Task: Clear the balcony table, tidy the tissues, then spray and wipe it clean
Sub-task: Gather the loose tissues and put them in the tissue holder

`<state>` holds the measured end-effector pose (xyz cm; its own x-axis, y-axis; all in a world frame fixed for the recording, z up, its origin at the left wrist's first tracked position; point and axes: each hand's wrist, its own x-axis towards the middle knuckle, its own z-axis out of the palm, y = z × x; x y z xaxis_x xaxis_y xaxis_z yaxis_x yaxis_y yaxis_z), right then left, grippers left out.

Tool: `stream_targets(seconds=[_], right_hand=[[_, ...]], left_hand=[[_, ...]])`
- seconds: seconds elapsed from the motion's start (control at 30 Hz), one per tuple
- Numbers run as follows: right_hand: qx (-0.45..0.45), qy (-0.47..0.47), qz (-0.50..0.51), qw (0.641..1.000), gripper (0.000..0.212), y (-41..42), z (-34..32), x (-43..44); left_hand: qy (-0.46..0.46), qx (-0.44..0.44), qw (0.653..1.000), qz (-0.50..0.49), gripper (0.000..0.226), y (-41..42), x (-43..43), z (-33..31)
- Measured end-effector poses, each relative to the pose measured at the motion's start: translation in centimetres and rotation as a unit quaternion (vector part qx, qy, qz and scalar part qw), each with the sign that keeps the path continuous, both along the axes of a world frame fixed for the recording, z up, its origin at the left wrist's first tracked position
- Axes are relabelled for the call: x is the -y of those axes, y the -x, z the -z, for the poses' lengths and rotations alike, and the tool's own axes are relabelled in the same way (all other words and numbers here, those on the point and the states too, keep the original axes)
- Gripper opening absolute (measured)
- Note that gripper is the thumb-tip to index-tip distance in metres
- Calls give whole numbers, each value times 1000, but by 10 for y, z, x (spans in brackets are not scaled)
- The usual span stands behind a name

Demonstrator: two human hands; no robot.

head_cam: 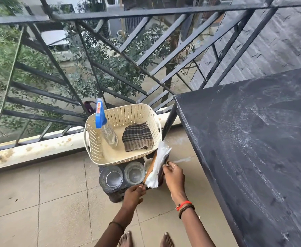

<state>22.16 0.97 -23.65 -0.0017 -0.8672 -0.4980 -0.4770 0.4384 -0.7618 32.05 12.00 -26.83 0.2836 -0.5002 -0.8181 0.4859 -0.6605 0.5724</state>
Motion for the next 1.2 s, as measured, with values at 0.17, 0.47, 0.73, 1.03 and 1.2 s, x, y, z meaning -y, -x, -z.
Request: stream_targets(seconds=[0.17, 0.47, 0.73, 1.03, 1.2], right_hand=[[-14, -15, 3, 1000, 16, -1, 2, 4], [-22, -42, -9, 999, 14, 7, 8, 6], [-36, -49, -11, 998, 18, 5, 9, 10], [-43, -65, -2, 997, 21, 8, 13, 10], [-38, -36, 38, 998, 24, 6, 11, 8]], left_hand=[[5, -9, 1000, -7, 16, 0, 1, 2], [6, -4, 1000, -9, 17, 2, 1, 4], [-5, -11, 1000, -13, 13, 5, 0, 9], [-6, -15, 1000, -19, 13, 7, 1, 11], [-9, -11, 1000, -24, 12, 9, 0, 12]])
